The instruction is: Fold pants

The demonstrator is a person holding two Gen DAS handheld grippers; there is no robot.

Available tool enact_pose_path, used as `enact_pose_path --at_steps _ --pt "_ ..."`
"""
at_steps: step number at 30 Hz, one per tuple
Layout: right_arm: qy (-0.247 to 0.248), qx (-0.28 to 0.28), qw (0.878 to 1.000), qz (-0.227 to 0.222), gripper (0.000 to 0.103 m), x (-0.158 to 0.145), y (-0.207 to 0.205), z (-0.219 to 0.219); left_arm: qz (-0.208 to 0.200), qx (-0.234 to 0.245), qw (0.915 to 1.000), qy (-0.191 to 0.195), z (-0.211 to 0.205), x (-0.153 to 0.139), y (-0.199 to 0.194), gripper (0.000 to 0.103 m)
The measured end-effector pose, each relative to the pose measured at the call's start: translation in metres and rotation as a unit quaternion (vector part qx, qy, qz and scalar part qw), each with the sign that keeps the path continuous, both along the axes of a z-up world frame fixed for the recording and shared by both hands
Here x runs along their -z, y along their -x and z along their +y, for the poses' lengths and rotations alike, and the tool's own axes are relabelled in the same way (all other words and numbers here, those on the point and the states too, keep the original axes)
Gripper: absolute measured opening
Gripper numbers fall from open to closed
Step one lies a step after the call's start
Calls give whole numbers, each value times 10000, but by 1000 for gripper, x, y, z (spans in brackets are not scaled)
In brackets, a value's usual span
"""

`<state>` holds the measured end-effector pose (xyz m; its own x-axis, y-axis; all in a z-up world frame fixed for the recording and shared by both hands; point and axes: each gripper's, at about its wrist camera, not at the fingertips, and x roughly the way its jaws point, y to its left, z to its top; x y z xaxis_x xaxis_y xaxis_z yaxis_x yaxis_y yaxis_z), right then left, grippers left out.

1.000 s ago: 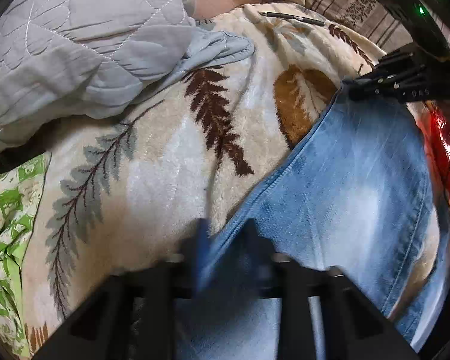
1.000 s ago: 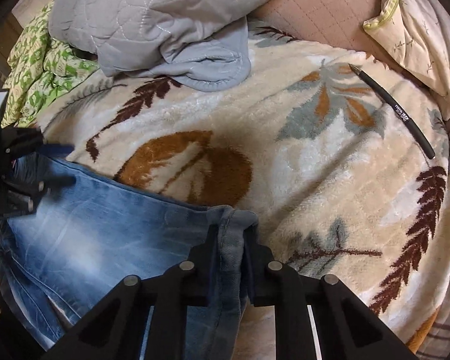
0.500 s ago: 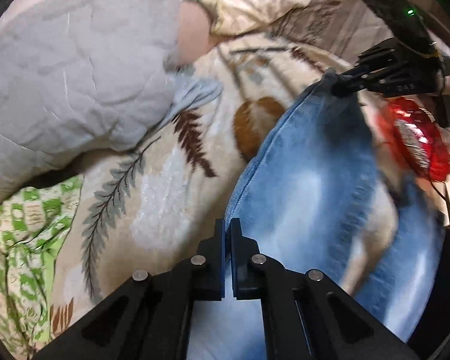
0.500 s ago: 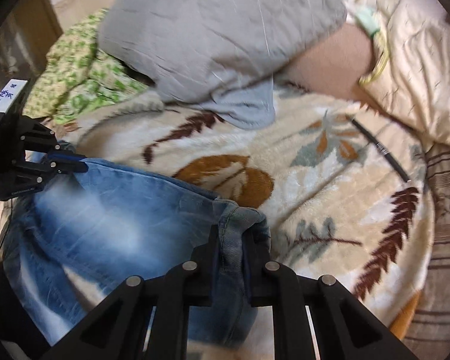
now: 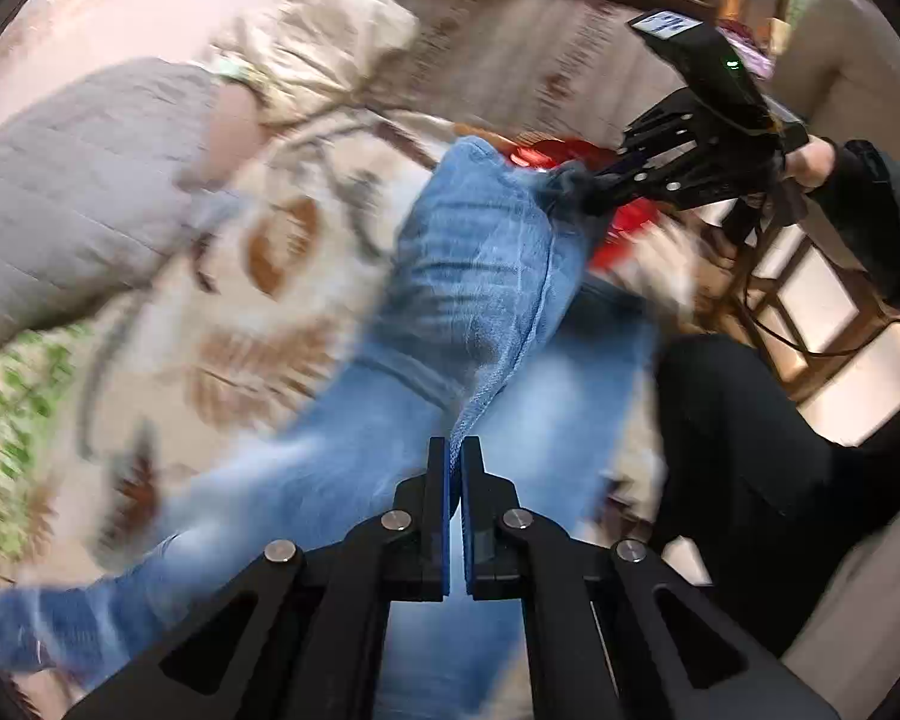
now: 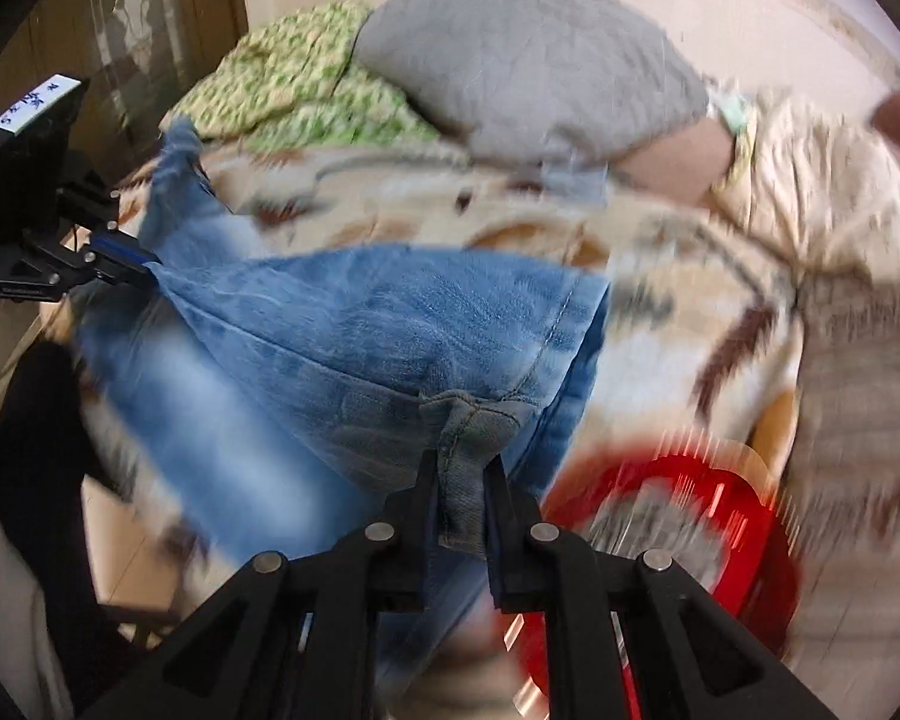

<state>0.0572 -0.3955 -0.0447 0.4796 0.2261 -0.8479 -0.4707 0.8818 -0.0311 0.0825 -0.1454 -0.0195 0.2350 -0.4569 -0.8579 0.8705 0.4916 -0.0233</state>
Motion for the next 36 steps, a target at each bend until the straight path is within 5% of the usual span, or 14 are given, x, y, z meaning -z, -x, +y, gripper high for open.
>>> enact_pose_path --at_steps 6,11,14,15,18,23,29,36 --pt "-186 136 9966 797 14 59 49 -4 584 53 9964 -618 -16 77 22 2" --pt "25 375 9940 1030 21 64 57 -5 823 -105 9925 -894 -24 104 16 3" --pt "196 409 9950 890 53 50 68 -8 1038 -187 9907 -861 -25 101 11 7" --pt "214 457 9956 791 74 41 73 -10 1097 -246 9902 -833 -25 97 7 19" --pt "249 570 9968 497 76 18 83 -9 736 -441 9960 -239 -11 59 8 83" --pt "-2 357 9990 274 76 -7 81 17 158 -1058 9942 -80 36 20 1 86" --pt "-278 -631 9972 290 76 3 49 116 67 -2193 9755 -173 141 6 -1 86" --pt "-715 -1692 9823 373 76 29 23 261 255 -3534 9351 88 265 7 7 86"
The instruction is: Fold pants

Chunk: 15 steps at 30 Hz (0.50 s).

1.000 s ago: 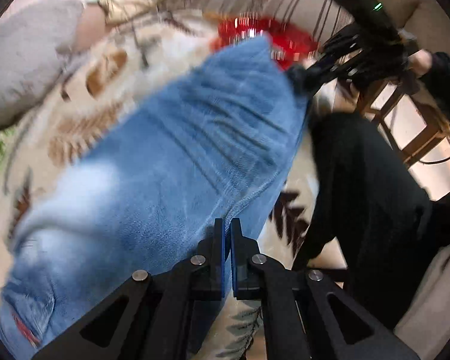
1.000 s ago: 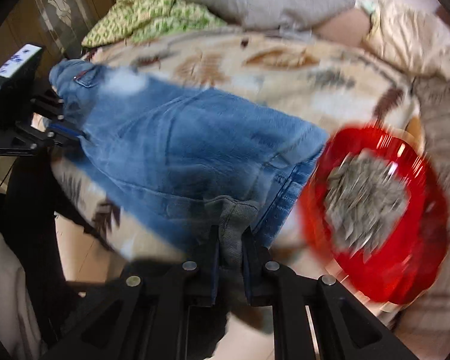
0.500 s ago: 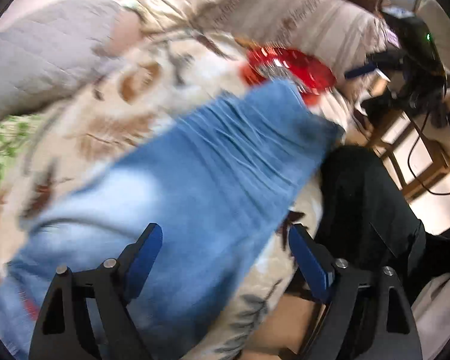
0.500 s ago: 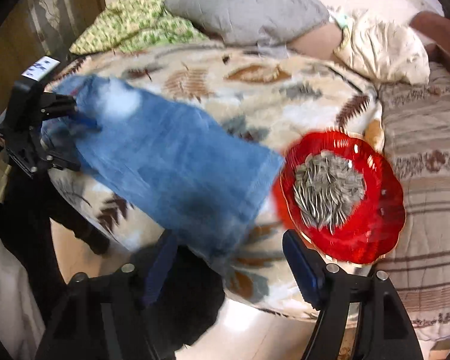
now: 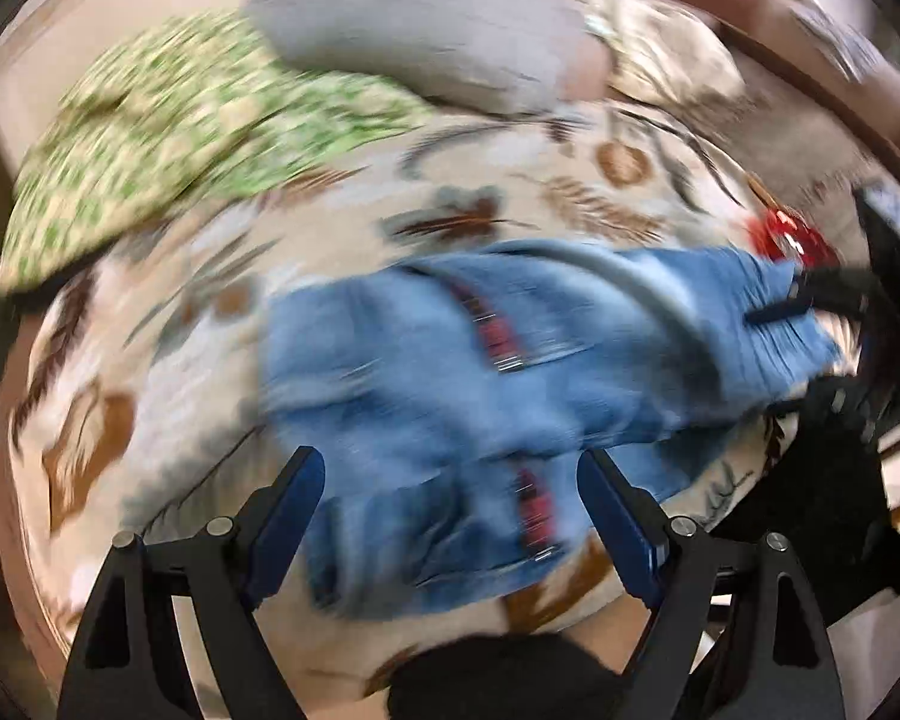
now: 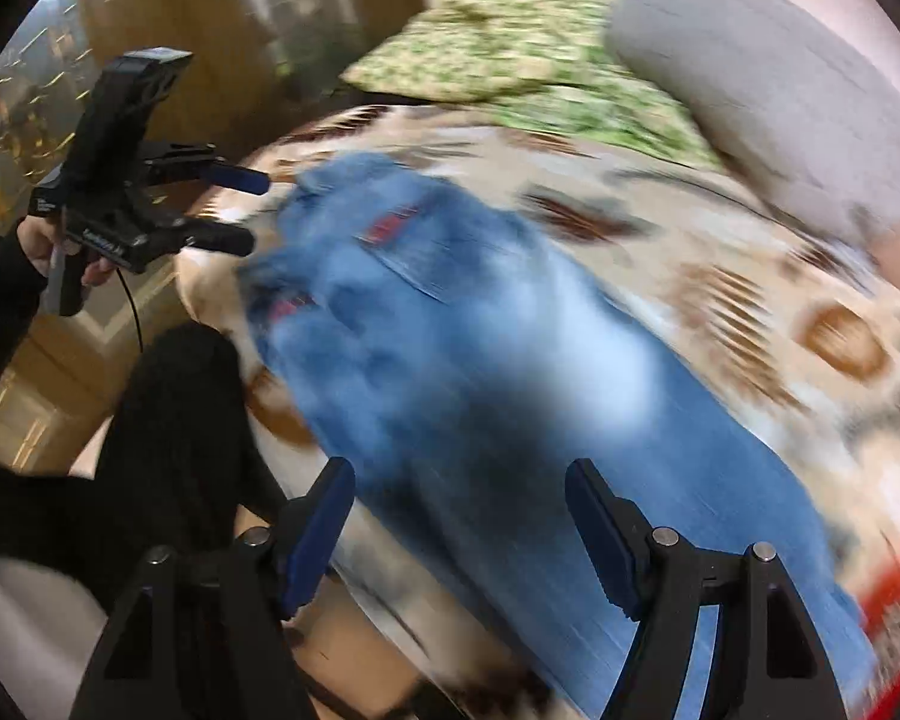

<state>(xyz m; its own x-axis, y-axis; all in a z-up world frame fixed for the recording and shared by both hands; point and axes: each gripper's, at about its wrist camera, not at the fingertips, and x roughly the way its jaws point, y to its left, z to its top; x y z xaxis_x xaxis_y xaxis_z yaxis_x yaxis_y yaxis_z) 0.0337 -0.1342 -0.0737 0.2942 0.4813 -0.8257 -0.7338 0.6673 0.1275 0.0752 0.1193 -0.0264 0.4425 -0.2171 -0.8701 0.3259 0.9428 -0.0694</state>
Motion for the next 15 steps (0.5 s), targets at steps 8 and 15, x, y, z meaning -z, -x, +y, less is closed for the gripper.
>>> enact_pose_path --at_steps 8,15 --pt "394 -312 9986 -176 73 44 -8 94 475 -206 9980 360 32 43 -28 86" --pt "565 -145 9982 -144 11 52 -24 91 301 136 9977 596 29 36 -27 28"
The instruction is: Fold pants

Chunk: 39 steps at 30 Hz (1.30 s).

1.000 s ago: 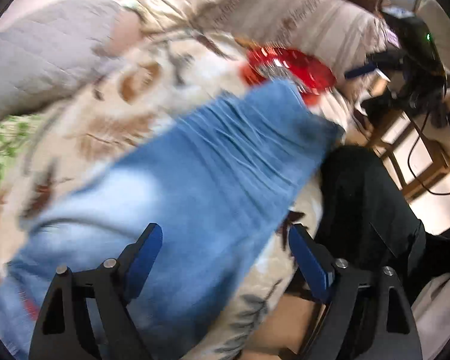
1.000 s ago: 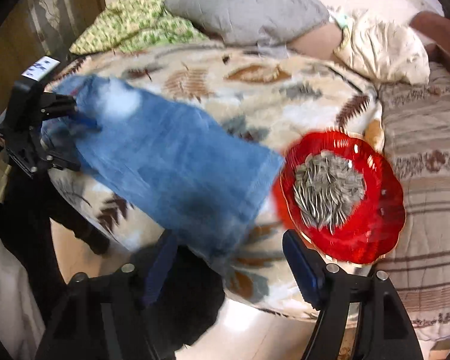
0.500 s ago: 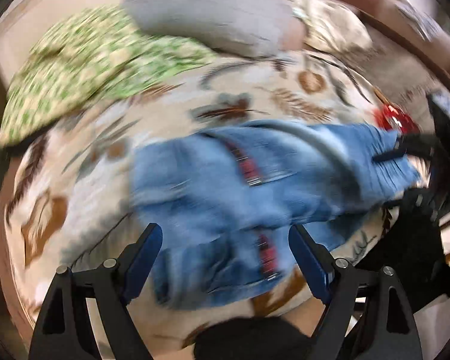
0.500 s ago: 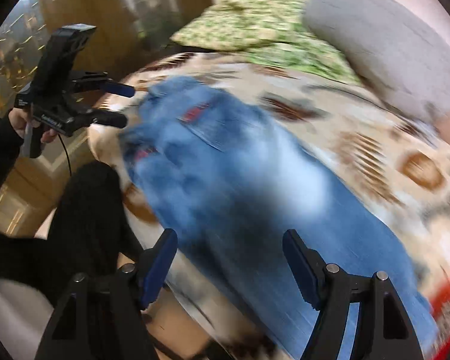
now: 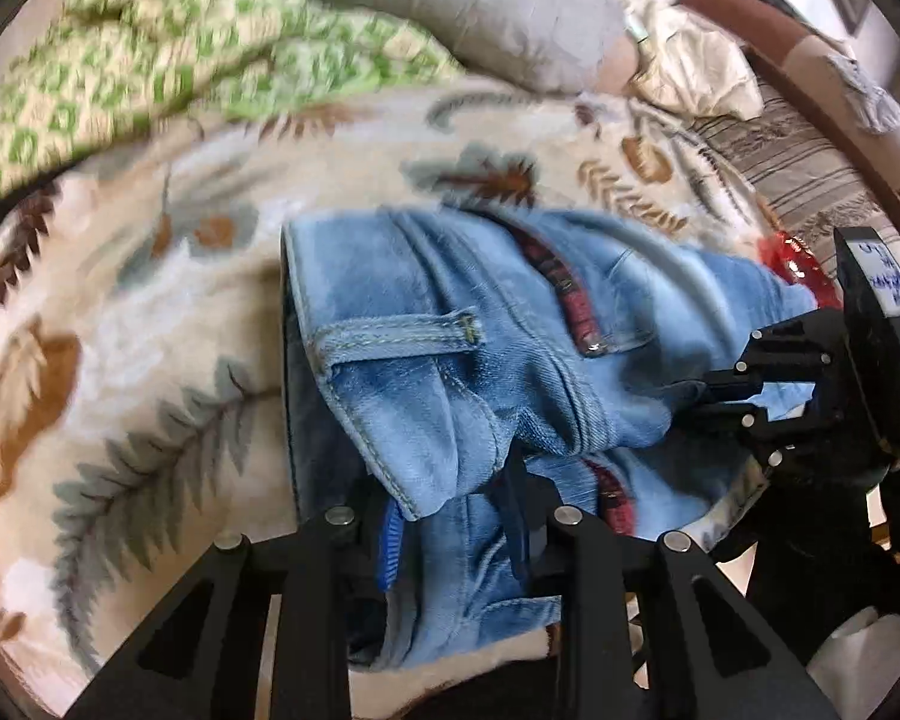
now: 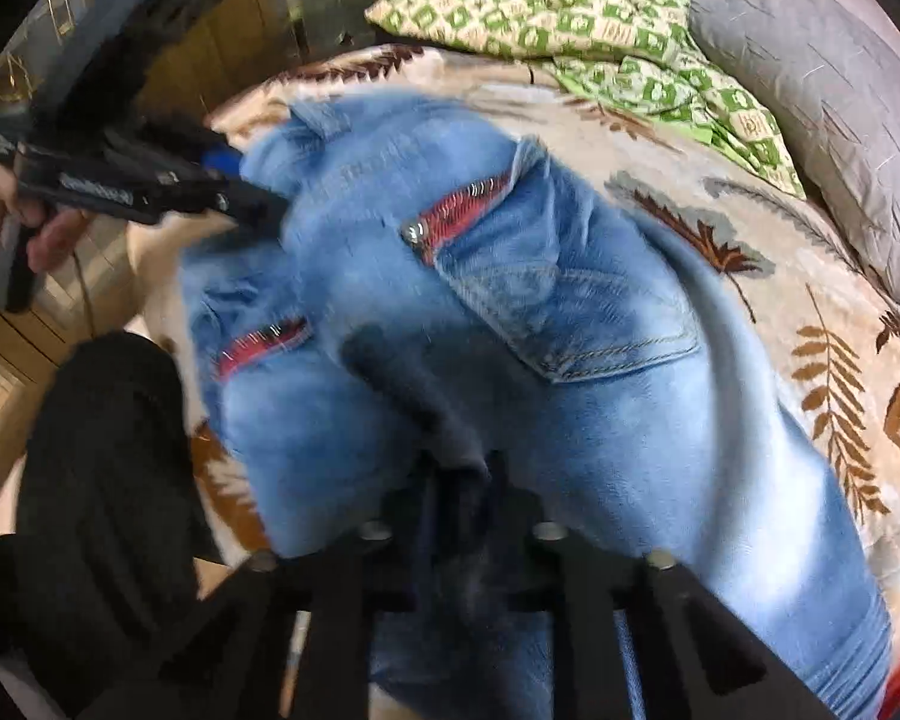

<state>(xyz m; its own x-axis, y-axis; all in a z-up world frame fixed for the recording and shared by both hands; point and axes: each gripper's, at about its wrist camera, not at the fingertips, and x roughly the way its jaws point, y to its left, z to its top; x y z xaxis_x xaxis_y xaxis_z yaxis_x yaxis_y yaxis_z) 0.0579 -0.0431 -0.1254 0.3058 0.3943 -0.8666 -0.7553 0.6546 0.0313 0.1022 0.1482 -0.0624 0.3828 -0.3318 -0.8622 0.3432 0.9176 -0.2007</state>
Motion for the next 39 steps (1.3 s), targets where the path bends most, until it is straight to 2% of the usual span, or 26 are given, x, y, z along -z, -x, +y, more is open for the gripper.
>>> enact_pose_path --at_steps 3,5,7,9,11,12,13,14,15,16,17,18,19,22,24,26,28,31,36,39 --pt "-339 -175 9993 -47 10 -31 11 -15 -333 185 9988 311 5 -34 20 28" --pt "-564 -306 9979 -6 9 -46 21 -21 -364 245 9978 488 13 -45 33 28" --pt "-634 -414 9971 39 9 -48 32 -19 -200 303 9984 434 16 -36 41 28" --pt "-463 -517 9975 154 10 -29 40 -9 257 248 9992 167 18 -5 42 31" --pt "-226 -470 9980 361 14 -3 41 3 698 -18 9971 -287 22 31 35 49" --pt "-92 -402 9981 452 17 9 40 8 909 -144 9946 -483 24 48 31 69" --pt "47 -333 9982 504 19 21 38 12 879 -147 9948 -498 24 58 31 75" --pt "85 -291 9983 497 19 27 36 14 725 -141 9947 -709 20 57 33 88" --pt "25 -271 9986 451 19 26 37 14 714 -217 9907 -1142 17 59 33 101" --pt "3 -240 9986 476 27 23 36 12 733 -293 9844 -1573 14 61 32 101" --pt "-7 -210 9986 495 37 21 37 9 661 -232 9839 -1645 12 57 34 101" --pt "-44 -171 9986 503 68 18 36 5 470 -216 9867 -1539 13 47 38 101" --pt "-94 -135 9986 495 87 15 37 1 284 -274 9884 -1466 14 36 41 101" --pt "-326 147 9988 324 87 -1 40 -22 -371 -582 9914 -1109 20 -12 49 101" --pt "-531 450 9973 244 87 -13 42 -42 -623 -604 9914 -979 14 -36 48 101" --pt "-743 768 9941 210 87 -23 42 -66 -837 -400 9919 -869 -8 -55 43 101" --pt "-900 1236 9882 114 87 -34 43 -97 -1015 8 9917 -789 -45 -68 40 101" --pt "-994 2039 9739 30 87 -42 44 -152 -1135 860 9879 -614 -111 -74 22 101" --pt "-955 3412 9350 152 87 -42 56 -264 -1038 2226 9685 -421 -240 -61 -12 101" --pt "-938 4016 9106 250 87 -40 71 -319 -869 2918 9522 -234 -318 -49 -21 101"
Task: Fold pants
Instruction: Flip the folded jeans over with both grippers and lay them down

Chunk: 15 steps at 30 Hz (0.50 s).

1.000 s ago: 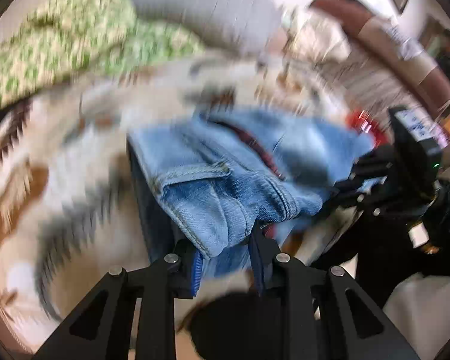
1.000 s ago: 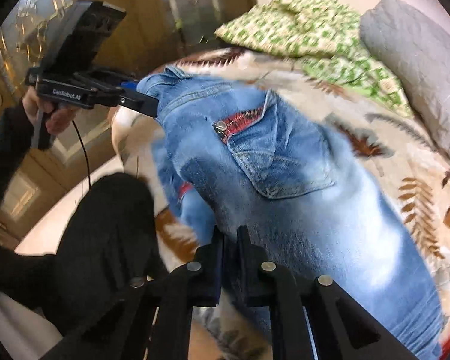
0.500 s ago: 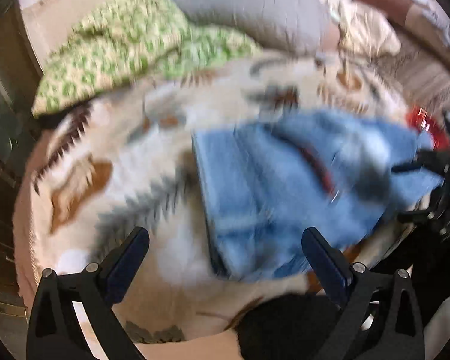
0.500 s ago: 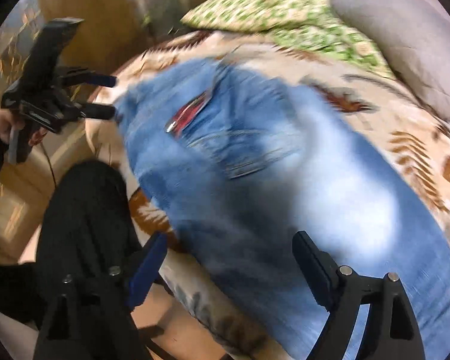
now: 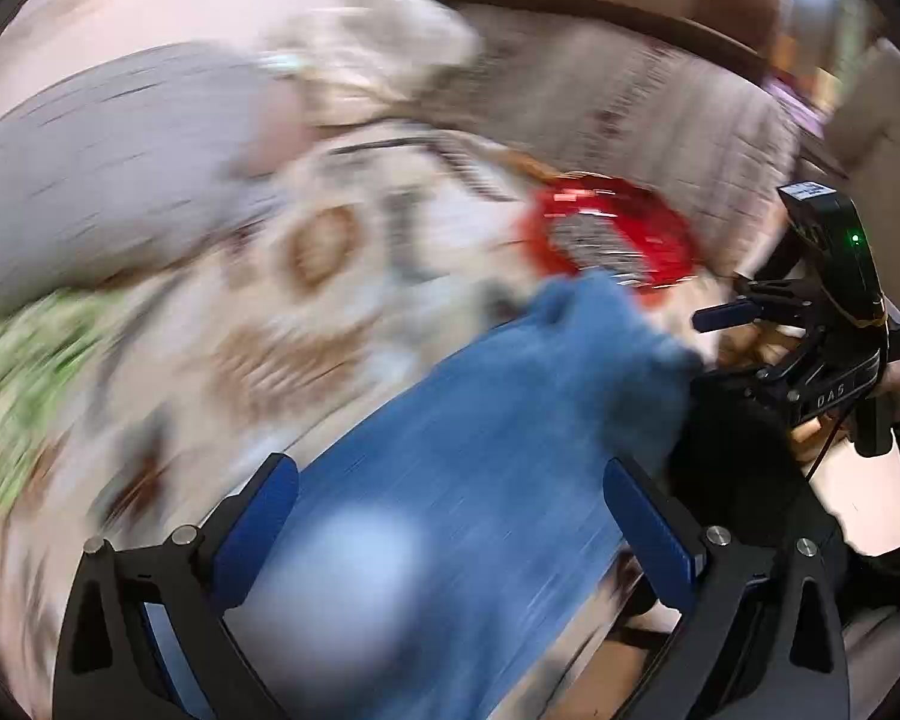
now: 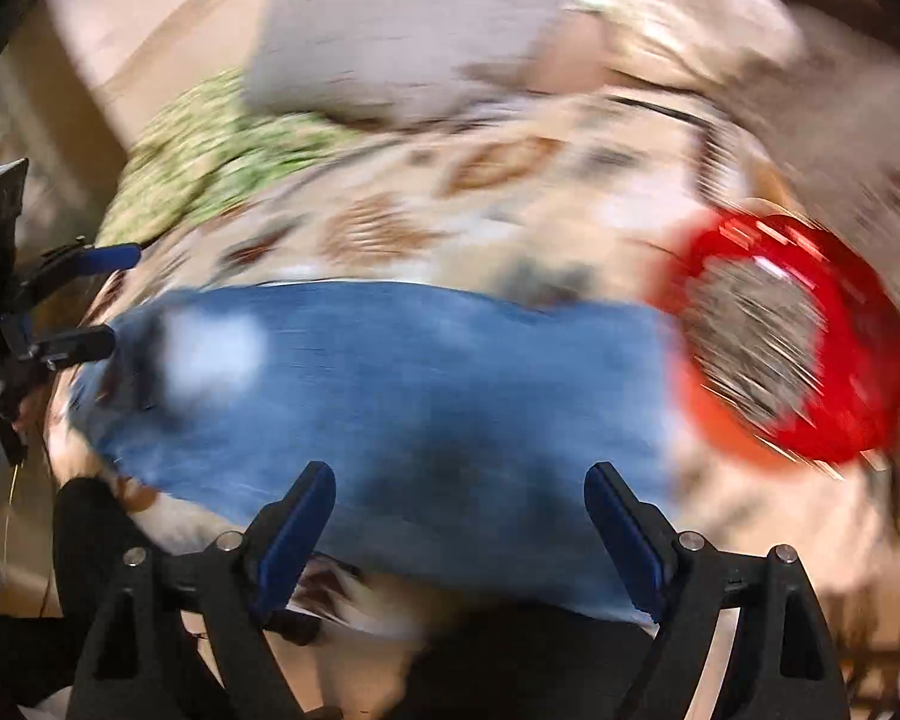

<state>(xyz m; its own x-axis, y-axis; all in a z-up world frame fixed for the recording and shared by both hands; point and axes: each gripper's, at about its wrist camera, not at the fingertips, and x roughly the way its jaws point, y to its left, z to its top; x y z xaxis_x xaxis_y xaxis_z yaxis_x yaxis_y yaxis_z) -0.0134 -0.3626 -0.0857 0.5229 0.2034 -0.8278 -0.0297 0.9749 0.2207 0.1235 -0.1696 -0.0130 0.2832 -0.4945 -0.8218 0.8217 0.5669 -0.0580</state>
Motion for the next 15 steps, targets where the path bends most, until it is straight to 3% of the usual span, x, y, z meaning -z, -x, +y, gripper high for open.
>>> enact_pose_path --at_steps 6,12,15 --pt "-471 611 9968 230 87 13 17 -63 234 1232 9920 -173 -118 20 -7 101" --pt "-928 508 9935 409 86 40 3 -76 588 1496 9848 -652 -180 54 -33 101" --pt "-948 343 9937 493 79 50 -10 -70 689 1545 9817 -873 -198 69 -38 101"
